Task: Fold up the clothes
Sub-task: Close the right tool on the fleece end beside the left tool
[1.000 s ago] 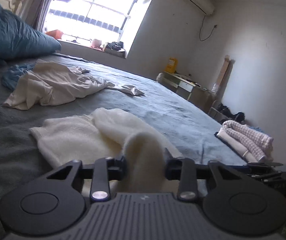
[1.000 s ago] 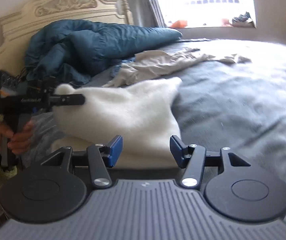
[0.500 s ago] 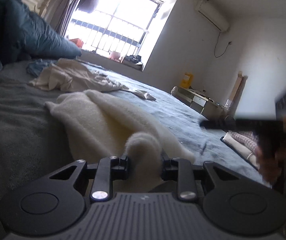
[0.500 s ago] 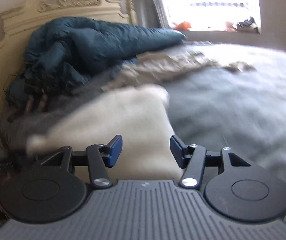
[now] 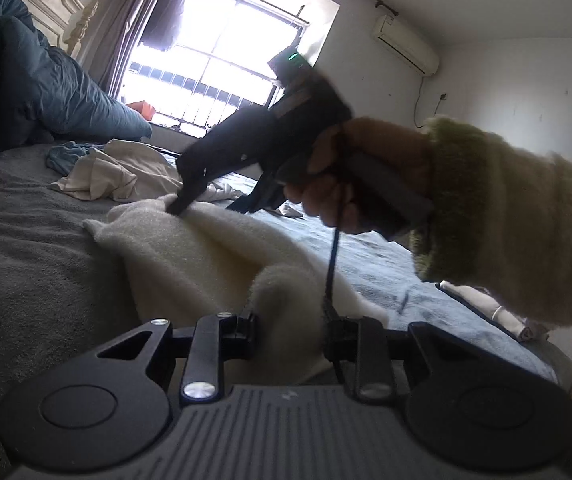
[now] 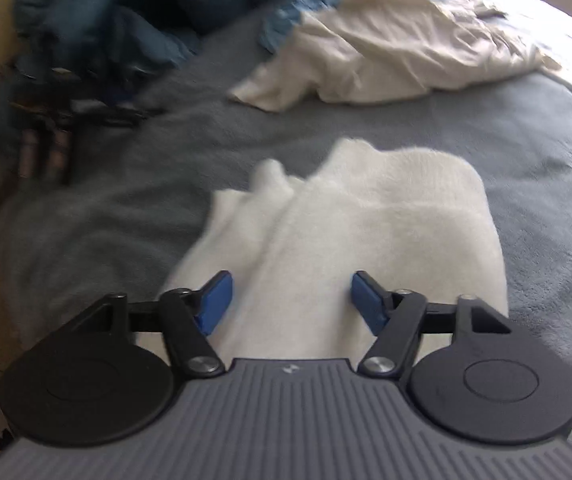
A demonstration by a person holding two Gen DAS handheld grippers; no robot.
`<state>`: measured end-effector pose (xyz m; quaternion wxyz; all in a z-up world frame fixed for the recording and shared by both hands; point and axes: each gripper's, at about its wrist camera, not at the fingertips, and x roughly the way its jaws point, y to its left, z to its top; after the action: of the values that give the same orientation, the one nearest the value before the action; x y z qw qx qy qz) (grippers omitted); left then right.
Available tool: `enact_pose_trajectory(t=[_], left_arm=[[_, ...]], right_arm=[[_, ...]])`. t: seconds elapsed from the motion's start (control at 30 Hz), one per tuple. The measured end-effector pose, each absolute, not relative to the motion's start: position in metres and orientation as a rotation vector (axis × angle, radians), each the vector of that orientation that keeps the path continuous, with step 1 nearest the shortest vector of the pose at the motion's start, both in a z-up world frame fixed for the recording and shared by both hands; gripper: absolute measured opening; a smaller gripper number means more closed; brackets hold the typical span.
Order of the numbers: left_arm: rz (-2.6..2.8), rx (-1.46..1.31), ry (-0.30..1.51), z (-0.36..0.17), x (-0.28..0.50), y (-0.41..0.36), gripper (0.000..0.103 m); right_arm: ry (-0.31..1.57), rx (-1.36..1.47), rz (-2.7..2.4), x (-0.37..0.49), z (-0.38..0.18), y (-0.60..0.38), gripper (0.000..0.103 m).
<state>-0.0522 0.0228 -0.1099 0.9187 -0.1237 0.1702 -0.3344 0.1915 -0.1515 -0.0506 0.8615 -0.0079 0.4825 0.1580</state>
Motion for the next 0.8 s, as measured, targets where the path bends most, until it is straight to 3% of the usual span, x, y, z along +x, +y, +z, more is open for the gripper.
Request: enact_pose_trajectory(t=[0.03,0.1,0.17,0.4,0.63,0.8], left_arm=[[-0.693,-0.257,0.348,-0.110,-0.052,0.024,0.030],[-0.706,-0.266,0.347,-0.111,-0.050,0.026,0.031],[-0.718,-0.277,0.348,-0.111,-0.048,0.028,0.031],[-0.729,-0.269,0.342,-0.112,-0.044,0.029,0.031],[-0.730,-0.247,0.346,-0.109,-0.042,0.028,0.032],[-0.750,-0.265,0.371,-0.099,-0.043,0.039,0.044]], right_arm=[[1.012,0.004,0.331,0.190,-0.053,-0.153,0.046],[0.998,0.053,0.319,0.187,-0.053,-0.161,0.020],[0.961,0.131,0.304,0.181,-0.049,-0.175,0.013],[0.875,0.384,0.272,0.164,-0.048,-0.223,0.011],[0.545,0.683,0.240,0.083,-0.033,-0.277,0.009],[0.456,0.841,0.164,0.032,-0.060,-0.316,0.008]])
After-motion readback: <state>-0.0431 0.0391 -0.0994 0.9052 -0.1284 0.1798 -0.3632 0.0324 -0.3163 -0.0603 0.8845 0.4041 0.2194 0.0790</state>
